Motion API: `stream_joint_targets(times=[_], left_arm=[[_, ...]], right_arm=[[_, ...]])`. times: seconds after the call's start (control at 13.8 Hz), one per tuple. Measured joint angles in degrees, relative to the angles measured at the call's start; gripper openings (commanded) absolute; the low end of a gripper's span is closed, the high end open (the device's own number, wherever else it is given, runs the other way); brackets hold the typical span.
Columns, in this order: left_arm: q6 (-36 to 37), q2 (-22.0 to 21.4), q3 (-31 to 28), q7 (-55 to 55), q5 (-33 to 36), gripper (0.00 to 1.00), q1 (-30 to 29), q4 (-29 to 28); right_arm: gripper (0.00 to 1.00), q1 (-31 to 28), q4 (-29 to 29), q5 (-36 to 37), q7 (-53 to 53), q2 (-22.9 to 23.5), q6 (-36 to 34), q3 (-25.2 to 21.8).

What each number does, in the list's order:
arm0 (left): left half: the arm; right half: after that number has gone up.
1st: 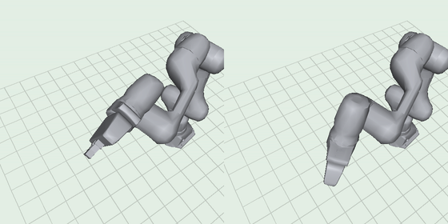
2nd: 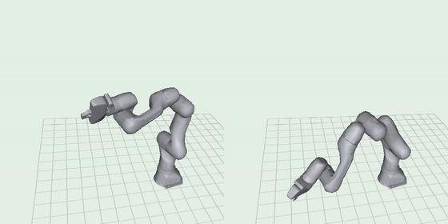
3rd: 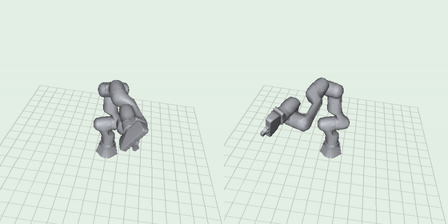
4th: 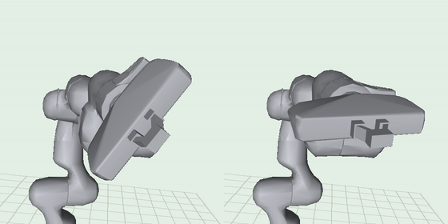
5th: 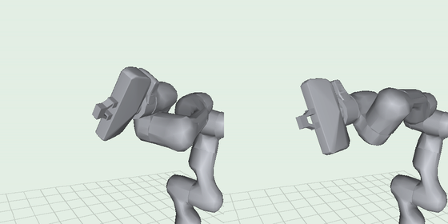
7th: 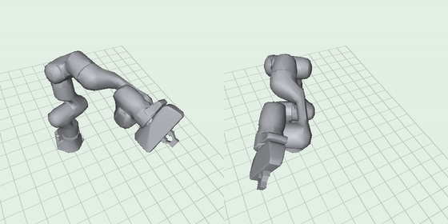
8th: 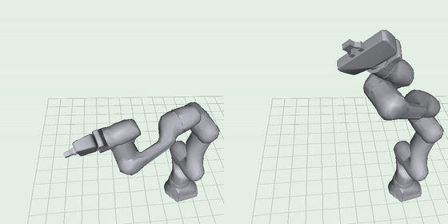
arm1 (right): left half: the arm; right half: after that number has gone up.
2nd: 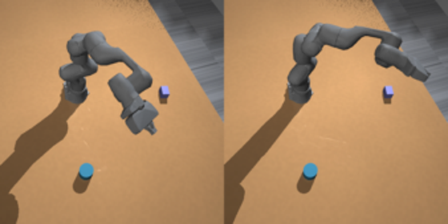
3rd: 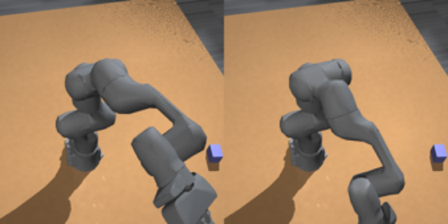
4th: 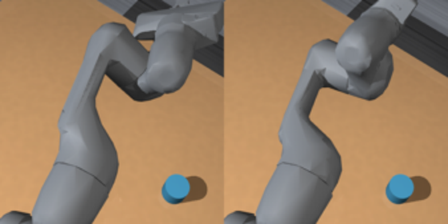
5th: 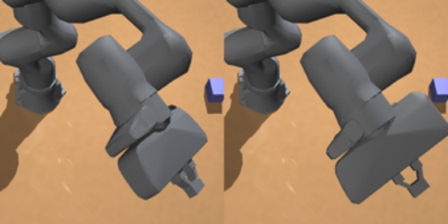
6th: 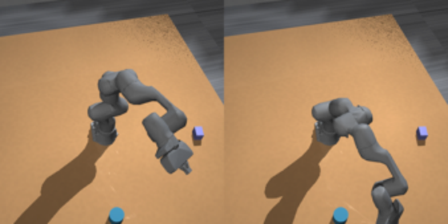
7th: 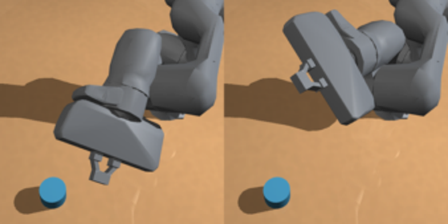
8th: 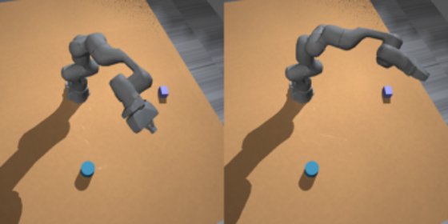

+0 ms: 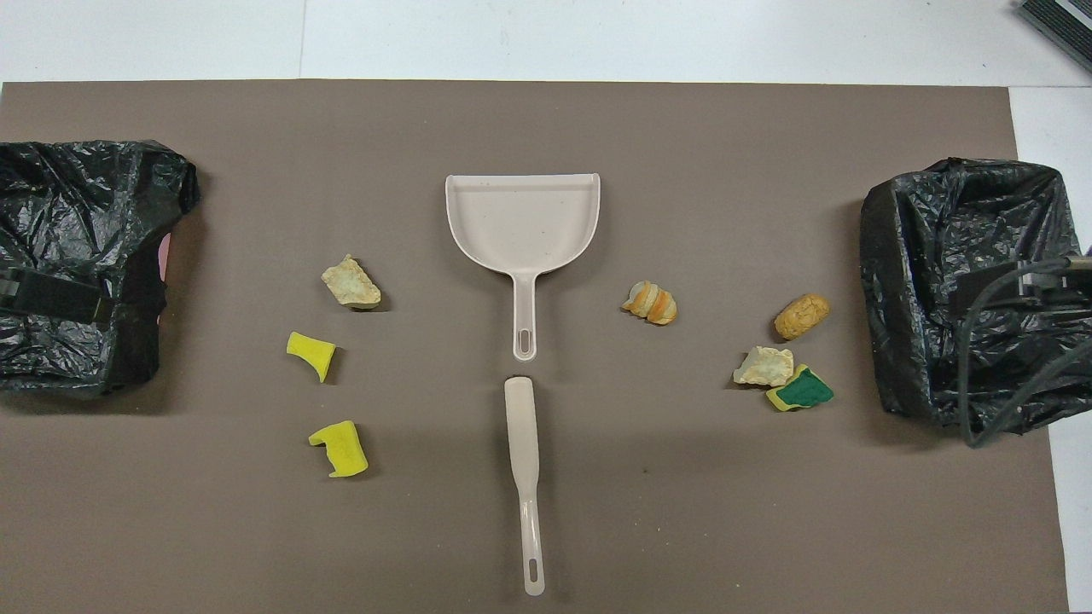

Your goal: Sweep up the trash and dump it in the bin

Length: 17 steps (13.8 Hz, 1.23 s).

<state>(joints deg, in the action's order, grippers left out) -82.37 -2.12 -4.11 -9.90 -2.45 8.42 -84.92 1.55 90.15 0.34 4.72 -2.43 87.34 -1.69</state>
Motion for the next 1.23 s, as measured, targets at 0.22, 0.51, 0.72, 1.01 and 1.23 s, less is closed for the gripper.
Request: stream_joint_targets(times=[0.22, 0.51, 0.72, 1.01, 1.23], left_arm=[[0.0, 0.0, 0.0, 0.0, 0.0, 1.0, 0.0, 0.0], [0.0, 0.0, 0.0, 0.0, 0.0, 1.0, 0.0, -0.1], [0.0, 0.0, -0.1, 0.0, 1.3, 1.0, -0.1, -0.1], [0.0, 0.0, -0.2, 0.0, 1.9, 1.0, -0.6, -0.1], [0.0, 0.0, -0.2, 0.0, 1.9, 1.0, -0.7, -0.1]], right_arm=[[1.0, 0.3, 0.2, 0.0, 0.0, 0.0, 0.2, 0.0], [1.0, 0.4, 0.2, 0.0, 0.0, 0.0, 0.3, 0.0], [1.0, 0.4, 0.2, 0.1, 0.0, 0.0, 0.4, 0.0], [1.0, 0.4, 0.7, 0.3, -0.1, 0.0, 0.4, -0.1], [1.0, 0.4, 0.8, 0.5, -0.1, 0.0, 0.4, -0.1]])
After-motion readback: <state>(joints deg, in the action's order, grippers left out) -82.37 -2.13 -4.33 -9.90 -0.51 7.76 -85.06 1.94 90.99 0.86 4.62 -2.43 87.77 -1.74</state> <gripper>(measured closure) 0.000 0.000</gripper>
